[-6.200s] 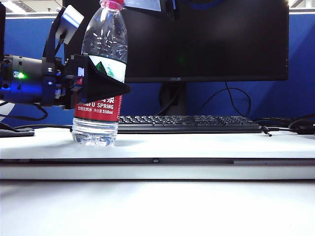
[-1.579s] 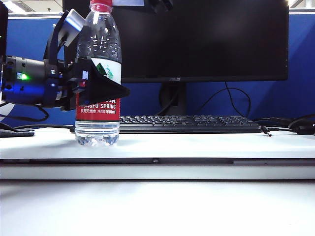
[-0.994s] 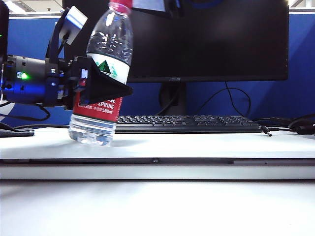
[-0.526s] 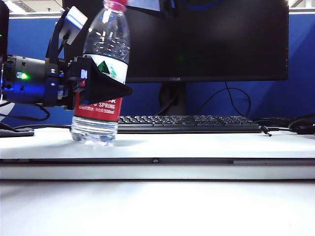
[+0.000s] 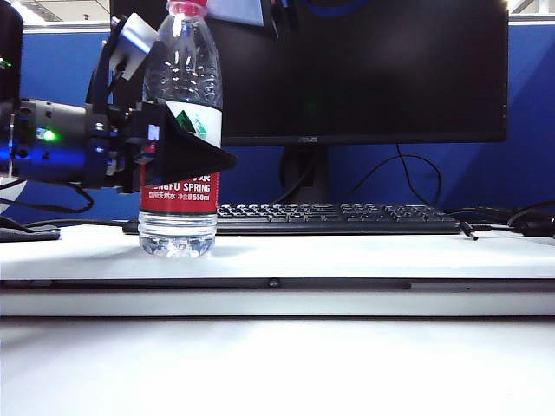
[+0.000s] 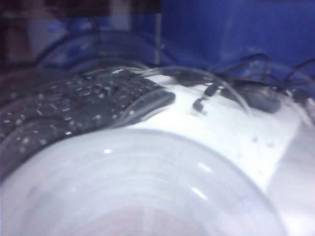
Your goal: Unscrew the cap from the plastic bottle on the table.
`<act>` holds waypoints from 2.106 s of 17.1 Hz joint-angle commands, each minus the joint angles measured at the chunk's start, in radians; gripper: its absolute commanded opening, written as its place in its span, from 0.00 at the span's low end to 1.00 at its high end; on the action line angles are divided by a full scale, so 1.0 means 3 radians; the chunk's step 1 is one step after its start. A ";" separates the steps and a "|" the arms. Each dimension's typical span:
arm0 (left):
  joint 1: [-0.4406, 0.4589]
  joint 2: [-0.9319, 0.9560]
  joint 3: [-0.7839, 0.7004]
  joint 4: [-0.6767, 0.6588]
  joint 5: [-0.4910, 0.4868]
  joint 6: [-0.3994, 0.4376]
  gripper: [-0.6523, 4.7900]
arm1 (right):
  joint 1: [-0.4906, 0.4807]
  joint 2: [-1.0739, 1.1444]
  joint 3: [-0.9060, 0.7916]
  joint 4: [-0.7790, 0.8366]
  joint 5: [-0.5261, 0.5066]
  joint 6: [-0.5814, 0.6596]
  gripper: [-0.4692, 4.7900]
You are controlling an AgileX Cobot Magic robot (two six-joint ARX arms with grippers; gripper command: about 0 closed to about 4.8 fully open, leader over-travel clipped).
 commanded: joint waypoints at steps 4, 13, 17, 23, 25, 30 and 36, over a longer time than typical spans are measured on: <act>0.0008 0.0038 0.0057 0.0041 -0.0254 -0.0024 0.72 | 0.0020 -0.0193 -0.0006 0.0141 0.0799 0.0209 0.63; 0.0008 0.0039 0.0078 0.0031 -0.0299 -0.0080 0.72 | 0.0890 -0.0294 -0.0011 0.0094 0.3399 0.0069 0.63; 0.0006 0.0205 0.0097 0.0034 -0.0295 -0.0088 0.72 | 0.1080 -0.0225 -0.0011 0.0004 0.3557 0.0247 0.63; -0.0053 0.0413 0.0098 0.0109 -0.0286 -0.0174 0.72 | 0.1162 -0.0154 -0.0011 0.0075 0.3691 0.0341 0.63; -0.0062 0.0413 0.0099 0.0109 -0.0285 -0.0174 0.72 | 0.1162 -0.0150 -0.0011 0.0135 0.3691 0.0342 0.63; -0.0062 0.0413 0.0099 0.0109 -0.0285 -0.0175 0.72 | 0.1161 -0.0116 -0.0011 0.0172 0.3683 0.0342 0.52; -0.0064 0.0413 0.0117 0.0109 -0.0280 -0.0175 0.72 | 0.1160 -0.0071 -0.0011 0.0187 0.3681 0.0342 0.46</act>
